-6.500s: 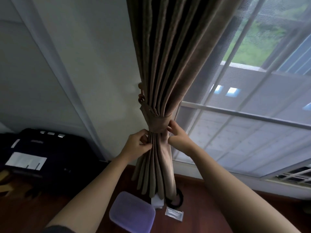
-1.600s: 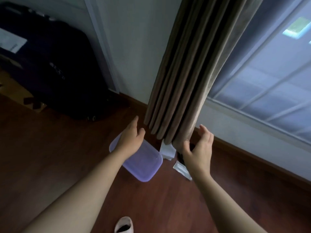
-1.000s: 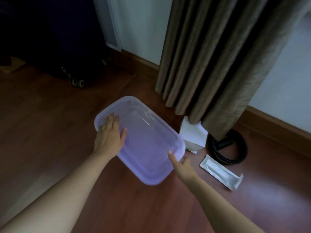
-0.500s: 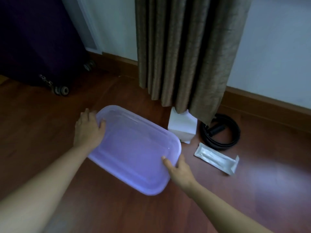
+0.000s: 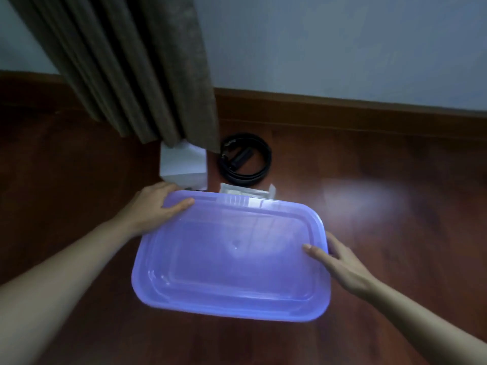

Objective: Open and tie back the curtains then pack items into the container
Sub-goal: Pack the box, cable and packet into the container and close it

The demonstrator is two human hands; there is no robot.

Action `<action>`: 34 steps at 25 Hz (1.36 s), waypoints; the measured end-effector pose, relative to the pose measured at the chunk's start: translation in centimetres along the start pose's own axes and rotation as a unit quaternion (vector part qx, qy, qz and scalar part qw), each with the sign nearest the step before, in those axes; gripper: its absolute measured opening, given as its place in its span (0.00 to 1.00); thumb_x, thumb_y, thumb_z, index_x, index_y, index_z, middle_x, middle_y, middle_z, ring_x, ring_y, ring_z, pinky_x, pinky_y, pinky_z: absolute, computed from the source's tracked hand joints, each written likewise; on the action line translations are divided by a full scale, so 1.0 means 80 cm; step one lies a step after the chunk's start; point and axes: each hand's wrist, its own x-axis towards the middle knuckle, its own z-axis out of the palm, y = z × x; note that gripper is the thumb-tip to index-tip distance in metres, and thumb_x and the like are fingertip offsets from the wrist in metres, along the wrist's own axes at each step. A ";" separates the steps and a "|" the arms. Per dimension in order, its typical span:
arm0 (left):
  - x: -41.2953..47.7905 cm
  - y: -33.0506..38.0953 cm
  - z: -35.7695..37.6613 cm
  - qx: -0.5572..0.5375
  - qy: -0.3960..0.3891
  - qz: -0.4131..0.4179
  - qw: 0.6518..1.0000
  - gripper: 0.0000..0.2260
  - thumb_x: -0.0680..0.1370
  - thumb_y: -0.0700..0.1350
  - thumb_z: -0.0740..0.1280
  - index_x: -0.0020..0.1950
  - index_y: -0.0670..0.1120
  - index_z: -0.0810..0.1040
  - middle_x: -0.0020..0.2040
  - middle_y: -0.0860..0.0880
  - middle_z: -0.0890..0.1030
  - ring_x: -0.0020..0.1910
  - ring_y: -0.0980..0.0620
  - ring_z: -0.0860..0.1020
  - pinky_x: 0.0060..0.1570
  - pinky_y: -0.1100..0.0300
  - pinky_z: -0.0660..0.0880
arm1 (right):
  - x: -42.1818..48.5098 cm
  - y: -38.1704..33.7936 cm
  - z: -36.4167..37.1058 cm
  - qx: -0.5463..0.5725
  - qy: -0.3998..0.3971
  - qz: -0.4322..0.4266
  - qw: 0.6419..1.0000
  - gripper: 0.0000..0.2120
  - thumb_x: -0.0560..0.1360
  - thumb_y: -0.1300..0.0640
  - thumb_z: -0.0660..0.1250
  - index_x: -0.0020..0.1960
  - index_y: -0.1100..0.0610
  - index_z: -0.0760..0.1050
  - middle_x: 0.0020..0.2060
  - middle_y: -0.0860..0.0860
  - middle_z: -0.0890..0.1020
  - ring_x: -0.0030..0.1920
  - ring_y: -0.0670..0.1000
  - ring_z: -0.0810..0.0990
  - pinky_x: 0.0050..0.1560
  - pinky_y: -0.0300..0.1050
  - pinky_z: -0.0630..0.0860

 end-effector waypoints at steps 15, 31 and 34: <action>0.043 0.080 0.063 0.074 -0.052 0.052 0.995 0.23 0.75 0.63 0.60 0.53 0.44 0.74 0.49 0.46 0.74 0.50 0.47 0.73 0.46 0.55 0.68 | 0.000 0.070 -0.059 0.037 0.092 0.068 0.993 0.19 0.64 0.31 0.65 0.53 0.32 0.73 0.55 0.41 0.80 0.58 0.50 0.78 0.61 0.54 0.74; 0.031 0.109 0.047 0.058 -0.101 -0.020 0.993 0.21 0.76 0.61 0.60 0.55 0.44 0.69 0.51 0.40 0.78 0.48 0.41 0.76 0.39 0.55 0.67 | -0.002 0.071 -0.036 0.182 0.192 -0.004 0.964 0.32 0.65 0.45 0.68 0.69 0.46 0.70 0.62 0.44 0.77 0.63 0.48 0.75 0.65 0.51 0.71; 0.025 0.110 0.033 0.083 -0.103 0.000 0.991 0.24 0.71 0.67 0.55 0.47 0.46 0.68 0.39 0.46 0.75 0.39 0.47 0.73 0.31 0.56 0.63 | -0.001 0.062 -0.044 0.189 0.215 -0.039 0.957 0.35 0.65 0.47 0.69 0.71 0.51 0.68 0.67 0.47 0.73 0.67 0.48 0.71 0.70 0.54 0.67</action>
